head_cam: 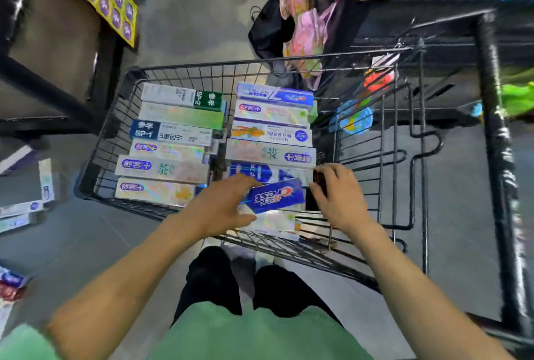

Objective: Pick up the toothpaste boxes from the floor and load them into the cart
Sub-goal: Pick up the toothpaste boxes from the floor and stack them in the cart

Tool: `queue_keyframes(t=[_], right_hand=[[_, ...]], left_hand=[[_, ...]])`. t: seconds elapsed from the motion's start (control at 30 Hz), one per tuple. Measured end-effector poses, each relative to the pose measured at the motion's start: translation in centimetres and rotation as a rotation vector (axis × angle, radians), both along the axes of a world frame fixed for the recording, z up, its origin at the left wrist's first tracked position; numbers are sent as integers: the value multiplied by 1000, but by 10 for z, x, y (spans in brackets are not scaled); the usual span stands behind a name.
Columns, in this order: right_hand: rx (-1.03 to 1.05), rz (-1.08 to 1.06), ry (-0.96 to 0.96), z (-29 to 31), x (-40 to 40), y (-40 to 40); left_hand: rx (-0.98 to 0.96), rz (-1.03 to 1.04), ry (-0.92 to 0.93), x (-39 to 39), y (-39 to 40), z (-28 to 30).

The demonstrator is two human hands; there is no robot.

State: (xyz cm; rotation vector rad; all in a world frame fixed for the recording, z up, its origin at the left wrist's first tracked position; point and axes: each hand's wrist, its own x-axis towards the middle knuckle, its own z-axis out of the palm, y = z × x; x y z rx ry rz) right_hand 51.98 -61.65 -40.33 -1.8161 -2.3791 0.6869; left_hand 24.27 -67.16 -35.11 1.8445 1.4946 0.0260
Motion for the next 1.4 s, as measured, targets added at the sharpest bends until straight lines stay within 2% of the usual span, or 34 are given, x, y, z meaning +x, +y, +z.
queue_keyframes(t=[0.1,0.27,0.53,0.73,0.9,1.0,1.17,1.4], right_hand=[[9,-87,71,18,15,-7],[9,-115,114,32,18,-18],[-30,-118,75,28,14,-24],[-49,-115,53,27,14,-22],[-67,-73,40,26,3,-22],[-22,-9,-1,26,-7,-22],[70,139,-42,40,-57,3],[156,471,-64,83,-195,36]], left_hand=[[-76,-250,71,22,10,-34],[-102,-576,351,48,18,-73],[38,-750,463,70,21,-85],[89,-638,545,62,14,-93],[129,-511,459,31,10,-92],[176,-335,440,13,2,-77],[254,45,565,-48,-11,-38],[345,456,657,-166,-59,26]])
